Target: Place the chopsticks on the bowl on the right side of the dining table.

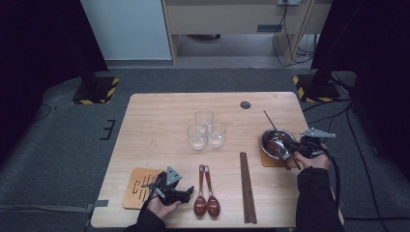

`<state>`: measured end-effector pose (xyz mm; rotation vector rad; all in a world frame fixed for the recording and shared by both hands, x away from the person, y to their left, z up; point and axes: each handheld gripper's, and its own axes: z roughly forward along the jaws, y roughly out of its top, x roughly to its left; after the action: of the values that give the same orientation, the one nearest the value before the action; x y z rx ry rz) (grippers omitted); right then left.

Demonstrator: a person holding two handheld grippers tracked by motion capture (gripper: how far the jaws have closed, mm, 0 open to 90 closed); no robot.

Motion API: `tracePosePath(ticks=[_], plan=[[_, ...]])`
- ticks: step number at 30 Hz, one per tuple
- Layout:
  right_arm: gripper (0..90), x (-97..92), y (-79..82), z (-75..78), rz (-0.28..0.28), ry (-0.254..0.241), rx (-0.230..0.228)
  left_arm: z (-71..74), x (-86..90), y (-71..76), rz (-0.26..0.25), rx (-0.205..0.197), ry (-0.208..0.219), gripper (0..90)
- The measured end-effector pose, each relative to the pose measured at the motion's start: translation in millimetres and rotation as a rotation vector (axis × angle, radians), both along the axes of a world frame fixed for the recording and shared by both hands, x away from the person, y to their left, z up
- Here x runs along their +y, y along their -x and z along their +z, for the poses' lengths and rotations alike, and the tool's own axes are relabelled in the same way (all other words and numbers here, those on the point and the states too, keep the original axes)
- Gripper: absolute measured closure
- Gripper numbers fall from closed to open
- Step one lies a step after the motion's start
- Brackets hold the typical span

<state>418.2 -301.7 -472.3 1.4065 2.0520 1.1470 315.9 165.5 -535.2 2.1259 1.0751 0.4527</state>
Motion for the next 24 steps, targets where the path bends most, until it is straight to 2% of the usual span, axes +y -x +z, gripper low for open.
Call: tracePosePath(ticks=[5, 24], plan=[[85.1, 3.1, -1.9, -3.7, 0.001, 0.016, 0.023, 0.0, 0.0, 0.0, 0.0, 0.0, 0.0, 12.3], [85.1, 7.4, -6.9, -12.3, -0.001, 0.052, 0.064, 0.0, 0.0, 0.0, 0.0, 0.0, 0.0, 12.3]])
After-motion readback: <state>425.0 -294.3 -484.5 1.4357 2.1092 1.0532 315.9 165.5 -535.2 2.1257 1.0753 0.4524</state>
